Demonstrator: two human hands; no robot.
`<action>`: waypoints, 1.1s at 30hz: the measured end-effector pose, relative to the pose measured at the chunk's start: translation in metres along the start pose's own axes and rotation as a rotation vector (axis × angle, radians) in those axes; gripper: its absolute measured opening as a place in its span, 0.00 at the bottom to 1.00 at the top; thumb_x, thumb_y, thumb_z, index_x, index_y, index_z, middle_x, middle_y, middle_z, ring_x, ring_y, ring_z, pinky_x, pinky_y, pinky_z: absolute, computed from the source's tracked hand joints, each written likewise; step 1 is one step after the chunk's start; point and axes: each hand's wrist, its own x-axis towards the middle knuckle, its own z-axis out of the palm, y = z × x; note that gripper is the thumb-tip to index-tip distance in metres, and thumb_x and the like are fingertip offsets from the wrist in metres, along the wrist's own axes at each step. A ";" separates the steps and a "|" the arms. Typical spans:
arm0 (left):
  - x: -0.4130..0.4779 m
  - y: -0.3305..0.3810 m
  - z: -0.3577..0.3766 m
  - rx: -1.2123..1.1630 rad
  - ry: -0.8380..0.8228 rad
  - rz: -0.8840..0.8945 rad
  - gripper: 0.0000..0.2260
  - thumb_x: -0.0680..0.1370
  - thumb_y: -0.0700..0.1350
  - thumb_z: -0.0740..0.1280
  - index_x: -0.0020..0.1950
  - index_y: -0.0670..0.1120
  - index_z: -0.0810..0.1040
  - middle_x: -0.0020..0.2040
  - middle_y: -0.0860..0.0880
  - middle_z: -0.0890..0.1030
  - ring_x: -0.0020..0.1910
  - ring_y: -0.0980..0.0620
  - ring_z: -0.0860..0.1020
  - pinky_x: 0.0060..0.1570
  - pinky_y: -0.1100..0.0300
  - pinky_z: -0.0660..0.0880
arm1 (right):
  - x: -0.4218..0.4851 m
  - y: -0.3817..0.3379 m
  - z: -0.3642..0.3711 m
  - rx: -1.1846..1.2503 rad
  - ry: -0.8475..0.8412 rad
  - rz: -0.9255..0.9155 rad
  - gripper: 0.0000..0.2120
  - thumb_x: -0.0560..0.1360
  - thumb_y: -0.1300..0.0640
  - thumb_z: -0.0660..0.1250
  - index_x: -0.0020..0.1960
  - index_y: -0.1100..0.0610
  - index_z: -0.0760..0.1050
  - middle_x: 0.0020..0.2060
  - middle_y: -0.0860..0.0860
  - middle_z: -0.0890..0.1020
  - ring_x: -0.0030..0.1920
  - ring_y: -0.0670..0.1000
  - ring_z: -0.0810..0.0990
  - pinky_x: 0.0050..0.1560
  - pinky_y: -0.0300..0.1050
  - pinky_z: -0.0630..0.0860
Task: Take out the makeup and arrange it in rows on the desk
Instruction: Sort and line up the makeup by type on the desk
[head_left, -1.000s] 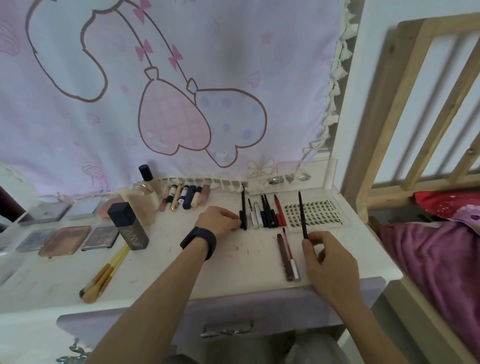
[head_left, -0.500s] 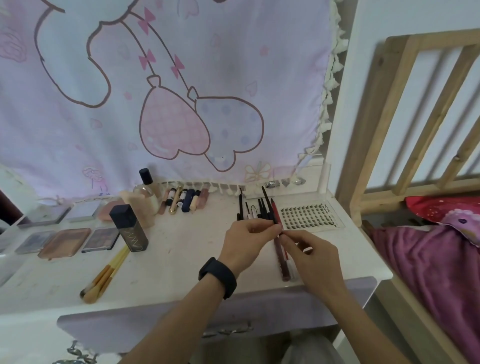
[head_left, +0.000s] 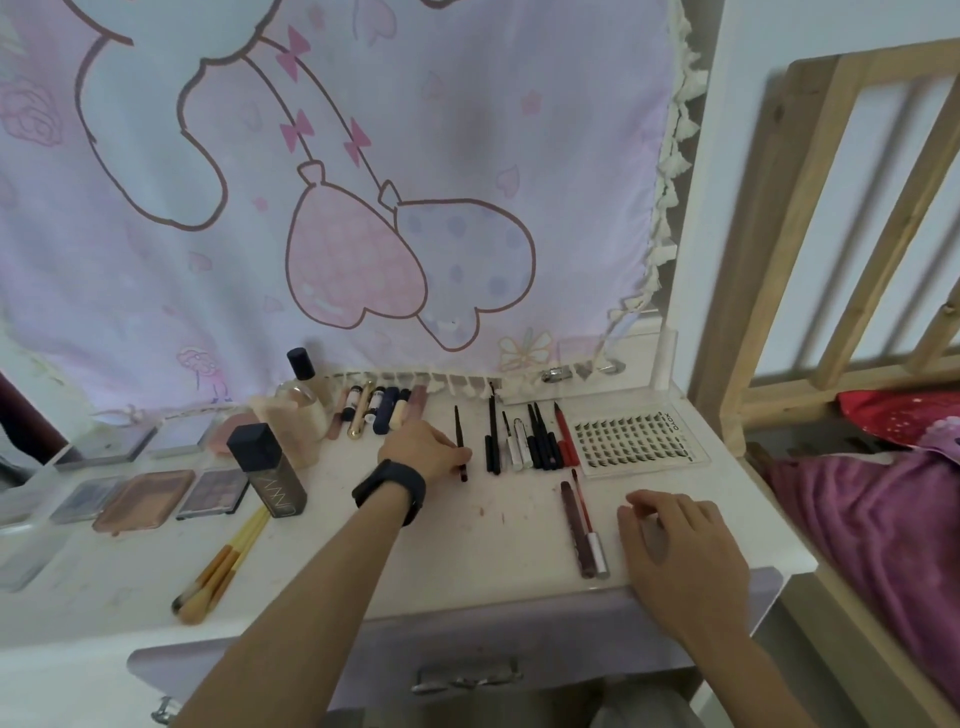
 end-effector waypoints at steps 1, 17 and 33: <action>0.002 0.002 0.001 -0.005 0.001 0.004 0.40 0.73 0.51 0.75 0.80 0.50 0.58 0.57 0.53 0.84 0.51 0.53 0.81 0.48 0.60 0.75 | 0.000 0.001 0.001 -0.003 0.010 -0.006 0.07 0.77 0.52 0.70 0.51 0.54 0.81 0.44 0.48 0.84 0.44 0.46 0.73 0.45 0.43 0.71; -0.002 0.010 0.014 -0.210 0.036 -0.032 0.20 0.75 0.46 0.74 0.66 0.46 0.78 0.54 0.47 0.85 0.55 0.47 0.80 0.59 0.50 0.77 | -0.004 0.004 0.000 -0.183 0.003 -0.093 0.19 0.75 0.44 0.57 0.52 0.51 0.84 0.54 0.49 0.84 0.56 0.53 0.78 0.56 0.53 0.71; 0.002 0.006 0.017 -0.259 0.009 0.015 0.10 0.76 0.46 0.74 0.46 0.58 0.74 0.47 0.53 0.83 0.50 0.51 0.80 0.57 0.55 0.77 | -0.006 0.007 0.002 -0.148 -0.008 -0.103 0.20 0.76 0.44 0.59 0.56 0.52 0.84 0.58 0.50 0.84 0.60 0.54 0.80 0.62 0.55 0.75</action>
